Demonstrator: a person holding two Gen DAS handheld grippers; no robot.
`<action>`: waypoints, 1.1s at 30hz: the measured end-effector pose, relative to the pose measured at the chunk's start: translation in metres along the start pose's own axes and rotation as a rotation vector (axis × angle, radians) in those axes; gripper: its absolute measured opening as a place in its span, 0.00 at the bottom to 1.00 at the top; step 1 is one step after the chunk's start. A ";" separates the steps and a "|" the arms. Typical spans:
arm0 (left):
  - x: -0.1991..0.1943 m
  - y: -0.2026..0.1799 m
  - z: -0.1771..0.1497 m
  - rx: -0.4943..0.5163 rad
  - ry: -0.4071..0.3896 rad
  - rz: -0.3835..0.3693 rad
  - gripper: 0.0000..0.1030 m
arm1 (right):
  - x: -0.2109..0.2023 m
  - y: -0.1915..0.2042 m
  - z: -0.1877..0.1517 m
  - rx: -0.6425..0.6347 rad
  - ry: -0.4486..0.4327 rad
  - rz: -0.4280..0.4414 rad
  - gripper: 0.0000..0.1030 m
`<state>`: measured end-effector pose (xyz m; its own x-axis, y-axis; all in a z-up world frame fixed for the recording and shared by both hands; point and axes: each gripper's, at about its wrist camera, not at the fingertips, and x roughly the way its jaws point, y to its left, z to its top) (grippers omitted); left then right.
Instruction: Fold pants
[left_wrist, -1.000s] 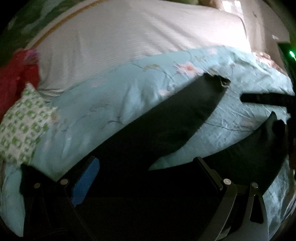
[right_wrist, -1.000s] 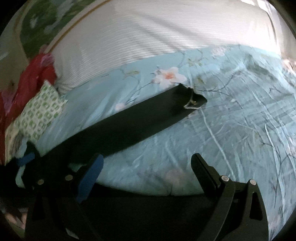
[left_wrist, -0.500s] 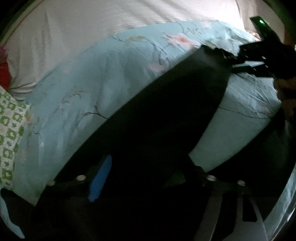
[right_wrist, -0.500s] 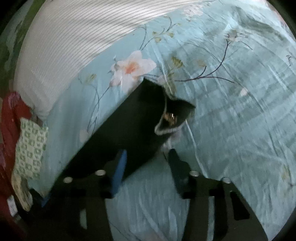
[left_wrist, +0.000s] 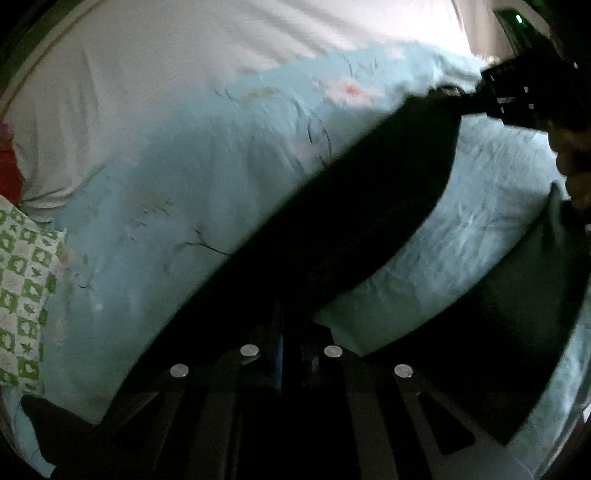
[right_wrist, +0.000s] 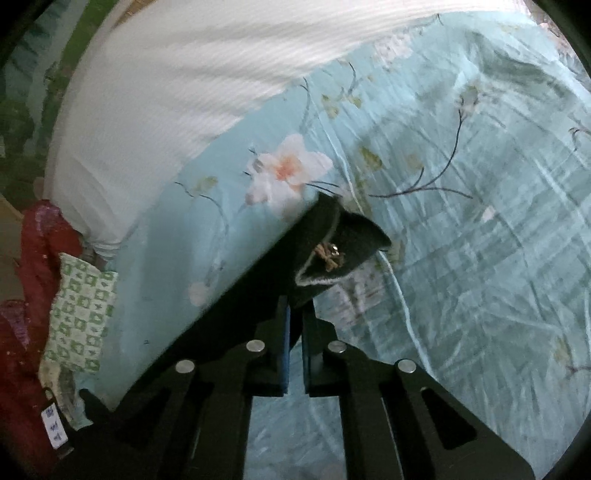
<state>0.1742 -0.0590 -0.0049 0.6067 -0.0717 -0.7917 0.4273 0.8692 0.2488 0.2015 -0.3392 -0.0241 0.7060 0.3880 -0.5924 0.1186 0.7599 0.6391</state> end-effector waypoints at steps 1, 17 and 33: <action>-0.005 0.001 0.002 -0.001 -0.012 -0.002 0.03 | -0.007 0.003 -0.002 -0.005 -0.008 0.008 0.06; -0.076 -0.025 -0.055 0.024 -0.085 -0.066 0.04 | -0.124 -0.013 -0.100 -0.008 -0.085 0.003 0.06; -0.066 -0.042 -0.091 0.023 -0.039 -0.104 0.05 | -0.120 -0.045 -0.160 0.016 -0.025 -0.122 0.05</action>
<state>0.0556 -0.0460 -0.0140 0.5837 -0.1805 -0.7916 0.5044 0.8447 0.1793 -0.0007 -0.3360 -0.0601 0.7028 0.2798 -0.6541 0.2160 0.7921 0.5709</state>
